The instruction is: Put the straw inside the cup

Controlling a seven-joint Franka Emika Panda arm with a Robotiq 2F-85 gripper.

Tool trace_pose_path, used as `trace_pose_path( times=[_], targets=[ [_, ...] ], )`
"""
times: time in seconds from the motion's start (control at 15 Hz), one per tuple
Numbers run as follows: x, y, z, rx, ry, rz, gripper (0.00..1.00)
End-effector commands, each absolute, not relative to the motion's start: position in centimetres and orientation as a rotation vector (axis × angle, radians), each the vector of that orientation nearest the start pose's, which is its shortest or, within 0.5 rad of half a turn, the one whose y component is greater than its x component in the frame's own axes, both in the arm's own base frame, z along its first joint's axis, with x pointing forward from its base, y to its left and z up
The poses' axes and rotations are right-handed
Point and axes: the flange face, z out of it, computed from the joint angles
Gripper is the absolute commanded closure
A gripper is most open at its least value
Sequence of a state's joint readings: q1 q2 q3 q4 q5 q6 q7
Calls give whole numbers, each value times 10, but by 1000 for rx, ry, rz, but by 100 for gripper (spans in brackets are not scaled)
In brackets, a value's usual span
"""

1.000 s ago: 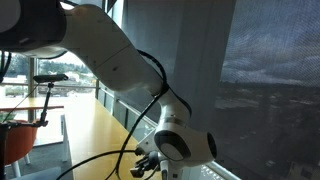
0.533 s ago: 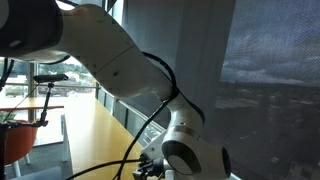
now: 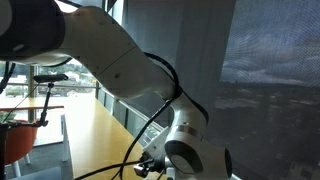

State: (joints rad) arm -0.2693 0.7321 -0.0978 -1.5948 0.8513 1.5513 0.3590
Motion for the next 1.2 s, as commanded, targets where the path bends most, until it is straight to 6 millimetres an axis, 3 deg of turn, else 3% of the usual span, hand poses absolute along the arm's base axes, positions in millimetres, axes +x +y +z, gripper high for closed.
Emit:
trace_pose_path(
  times=[0.0, 1.13],
  targets=[
    [616, -141, 190, -1920, 1116, 896, 98],
    [630, -150, 154, -1910, 1109, 909, 98]
  ],
)
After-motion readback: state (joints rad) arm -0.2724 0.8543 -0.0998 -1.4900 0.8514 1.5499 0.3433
